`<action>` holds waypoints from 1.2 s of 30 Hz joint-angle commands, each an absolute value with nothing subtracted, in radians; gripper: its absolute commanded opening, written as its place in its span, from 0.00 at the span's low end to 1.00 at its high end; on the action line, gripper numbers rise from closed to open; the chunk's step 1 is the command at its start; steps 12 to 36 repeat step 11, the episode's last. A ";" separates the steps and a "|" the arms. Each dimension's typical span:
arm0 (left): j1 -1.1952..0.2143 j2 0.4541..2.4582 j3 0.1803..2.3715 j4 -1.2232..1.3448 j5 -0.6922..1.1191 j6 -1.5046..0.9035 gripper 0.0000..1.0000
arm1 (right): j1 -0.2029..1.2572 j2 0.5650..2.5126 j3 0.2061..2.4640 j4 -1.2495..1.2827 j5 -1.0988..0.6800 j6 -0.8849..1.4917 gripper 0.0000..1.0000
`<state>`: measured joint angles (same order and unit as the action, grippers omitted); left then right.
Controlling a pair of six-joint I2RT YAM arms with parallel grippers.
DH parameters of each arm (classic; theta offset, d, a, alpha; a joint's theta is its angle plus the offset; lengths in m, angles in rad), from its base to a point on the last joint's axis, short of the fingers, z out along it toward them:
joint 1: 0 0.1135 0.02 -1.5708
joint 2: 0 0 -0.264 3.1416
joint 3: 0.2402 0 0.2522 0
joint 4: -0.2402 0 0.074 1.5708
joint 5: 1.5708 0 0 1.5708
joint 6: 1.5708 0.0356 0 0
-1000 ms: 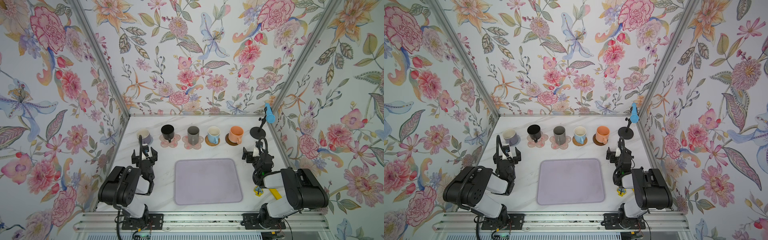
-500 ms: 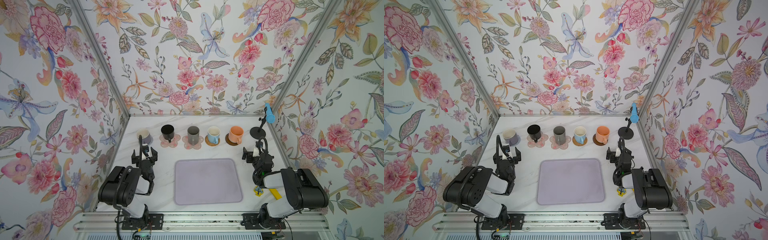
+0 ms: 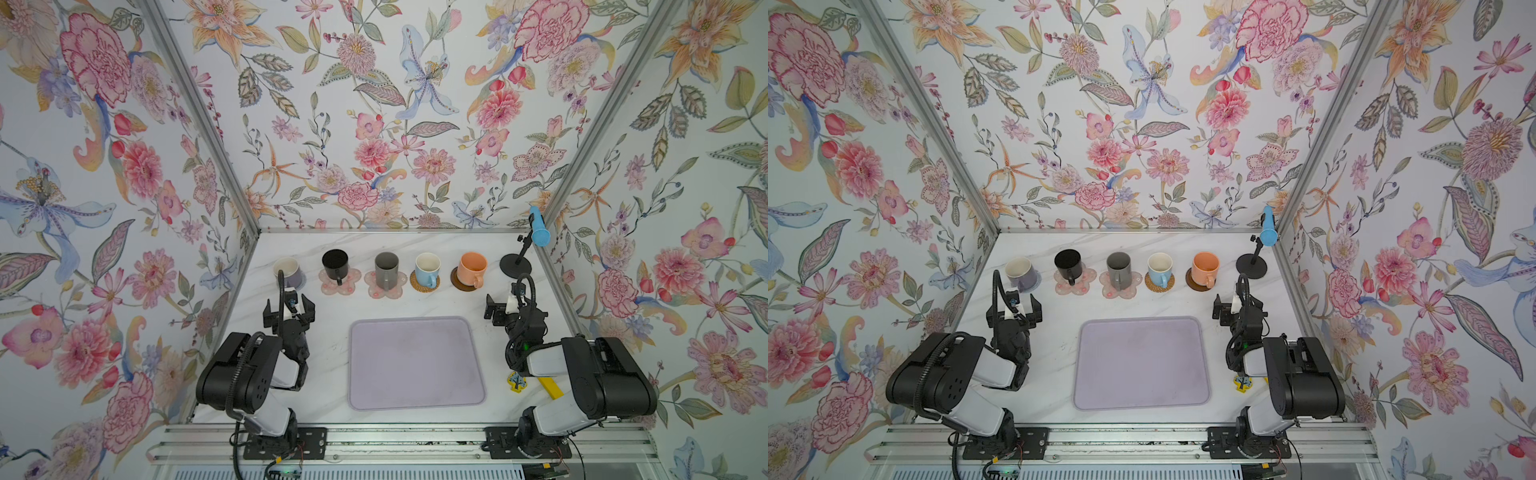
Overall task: Place cups on coasters
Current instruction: Reset both arms
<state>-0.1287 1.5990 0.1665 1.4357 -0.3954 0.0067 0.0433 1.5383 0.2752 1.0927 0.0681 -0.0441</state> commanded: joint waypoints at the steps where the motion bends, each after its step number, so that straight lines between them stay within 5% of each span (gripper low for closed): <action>1: -0.121 1.589 0.175 1.450 -0.379 -0.009 0.99 | 0.040 1.546 0.293 1.105 0.081 -0.040 0.99; 36: -0.123 1.588 0.175 1.455 -0.381 -0.008 0.99 | 0.040 1.547 0.294 1.105 0.080 -0.040 0.99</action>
